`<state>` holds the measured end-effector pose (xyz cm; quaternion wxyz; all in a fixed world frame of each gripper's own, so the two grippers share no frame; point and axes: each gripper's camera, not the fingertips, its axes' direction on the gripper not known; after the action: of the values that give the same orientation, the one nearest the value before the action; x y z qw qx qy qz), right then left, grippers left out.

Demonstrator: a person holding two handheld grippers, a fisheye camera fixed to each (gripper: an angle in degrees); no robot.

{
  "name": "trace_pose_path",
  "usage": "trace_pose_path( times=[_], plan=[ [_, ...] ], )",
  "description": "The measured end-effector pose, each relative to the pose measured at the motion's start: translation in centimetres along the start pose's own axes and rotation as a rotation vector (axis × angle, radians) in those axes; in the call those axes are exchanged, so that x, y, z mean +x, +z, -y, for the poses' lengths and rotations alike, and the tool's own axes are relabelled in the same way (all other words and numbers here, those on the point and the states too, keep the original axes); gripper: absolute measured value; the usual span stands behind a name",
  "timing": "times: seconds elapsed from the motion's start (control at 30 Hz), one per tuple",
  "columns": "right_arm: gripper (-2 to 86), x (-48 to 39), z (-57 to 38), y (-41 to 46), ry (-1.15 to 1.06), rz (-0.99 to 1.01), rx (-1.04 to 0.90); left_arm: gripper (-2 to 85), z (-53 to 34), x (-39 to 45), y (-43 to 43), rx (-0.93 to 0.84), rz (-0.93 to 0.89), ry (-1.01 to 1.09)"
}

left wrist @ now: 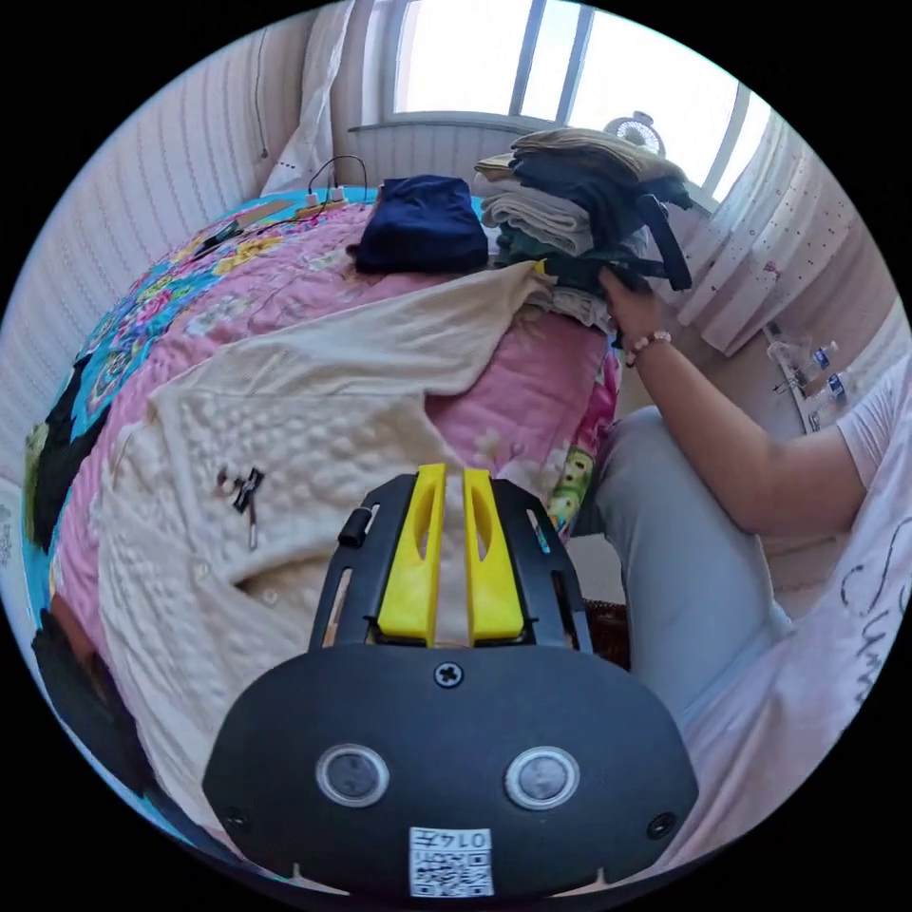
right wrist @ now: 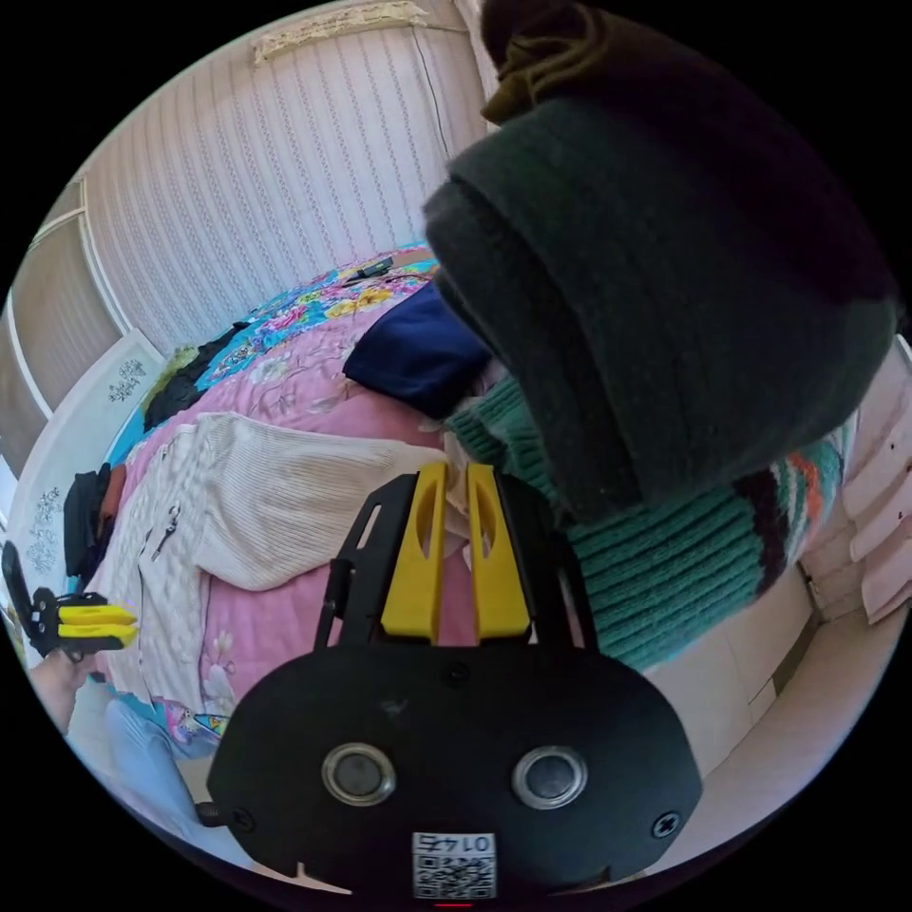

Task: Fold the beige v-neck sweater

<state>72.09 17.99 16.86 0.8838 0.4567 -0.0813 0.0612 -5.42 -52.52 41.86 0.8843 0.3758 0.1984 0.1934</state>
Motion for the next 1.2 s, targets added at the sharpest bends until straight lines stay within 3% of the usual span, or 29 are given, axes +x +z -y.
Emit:
trace_pose_path(
  times=[0.13,0.27,0.37,0.43,0.5,0.7,0.87,1.2],
  plan=[
    [6.0,-3.5,-2.8,-1.6,-0.040,-0.094,0.110,4.8,-8.5,-1.9,-3.8,-0.059,0.117,-0.172],
    [5.6,-10.3,-6.4,-2.0,-0.230,0.094,0.147,6.1,-13.9,-3.6,-5.5,-0.074,0.126,-0.302],
    [5.8,-18.6,-11.5,0.1,-0.416,0.344,-0.001,7.4,-15.8,-4.1,-5.9,-0.022,0.082,-0.326],
    [6.3,-26.1,-17.2,2.9,-0.578,0.535,-0.182,6.8,-16.7,-4.9,-4.5,-0.089,0.090,-0.326],
    [7.6,-31.2,-21.4,5.0,-0.725,0.603,-0.335,4.7,-17.7,-5.6,-4.5,-0.085,0.104,-0.341],
    [11.1,-40.8,-31.1,10.1,-1.071,0.444,-0.442,-0.7,-22.7,-9.0,-11.0,0.100,-0.079,-0.510],
    [6.5,-42.8,-34.3,14.4,-1.020,0.331,-0.410,-1.0,-25.9,-10.4,-17.2,0.230,-0.114,-0.544],
    [2.3,-45.0,-41.0,18.5,-1.138,0.407,-0.413,-0.8,-28.7,-12.9,-25.4,0.312,-0.187,-0.522]
  ],
)
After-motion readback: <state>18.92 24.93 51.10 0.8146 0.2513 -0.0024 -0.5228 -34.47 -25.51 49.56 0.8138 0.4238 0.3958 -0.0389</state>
